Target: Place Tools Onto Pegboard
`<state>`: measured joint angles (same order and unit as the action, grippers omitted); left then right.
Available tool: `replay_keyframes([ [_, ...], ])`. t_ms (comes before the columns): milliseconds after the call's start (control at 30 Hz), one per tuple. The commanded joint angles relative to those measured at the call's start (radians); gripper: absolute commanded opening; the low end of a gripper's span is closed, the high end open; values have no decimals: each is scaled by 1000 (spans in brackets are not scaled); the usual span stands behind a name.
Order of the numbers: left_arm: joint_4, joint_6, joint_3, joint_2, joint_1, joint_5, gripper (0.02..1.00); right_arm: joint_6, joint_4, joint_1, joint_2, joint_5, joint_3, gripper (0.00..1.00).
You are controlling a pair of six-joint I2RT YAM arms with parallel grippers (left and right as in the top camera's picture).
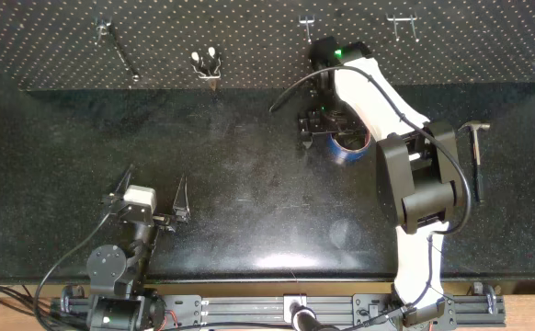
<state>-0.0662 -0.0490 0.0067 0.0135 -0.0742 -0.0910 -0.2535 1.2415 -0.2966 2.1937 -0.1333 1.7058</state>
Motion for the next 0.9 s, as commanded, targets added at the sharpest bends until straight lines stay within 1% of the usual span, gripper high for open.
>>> replay_keyframes([
  [33,-6,-12,-1,-10,2,-23,996,-21,9,-6,26,-10,2,820],
  [100,-6,-12,-1,-10,2,-23,996,-22,8,-6,26,-10,2,792],
  [133,-6,-12,-1,-10,2,-23,996,-23,8,-6,26,-10,2,706],
  [200,-6,-12,-1,-10,2,-23,996,-23,7,-6,26,-10,2,581],
  [233,-6,-12,-1,-10,2,-23,996,-23,6,-6,26,-10,2,500],
  [267,-6,-12,-1,-10,2,-23,996,-23,6,-6,26,-10,2,470],
  [367,-6,-12,-1,-10,2,-23,996,-23,6,-6,26,-10,2,288],
  [400,-6,-12,-1,-10,2,-23,996,-23,6,-6,26,-10,2,264],
  [433,-6,-11,-1,-10,2,-23,996,-23,6,-6,26,-9,2,261],
  [467,-6,-12,-1,-10,2,-23,996,-23,6,-6,26,-10,2,220],
  [533,-6,-12,-1,-10,2,-23,996,-23,6,-6,26,-9,2,84],
  [767,-6,-12,-1,-10,2,-23,993,-42,5,-5,11,-9,2,77],
  [900,-6,-12,-1,-10,2,-23,996,-77,-77,3,-100,-5,-21,77],
])
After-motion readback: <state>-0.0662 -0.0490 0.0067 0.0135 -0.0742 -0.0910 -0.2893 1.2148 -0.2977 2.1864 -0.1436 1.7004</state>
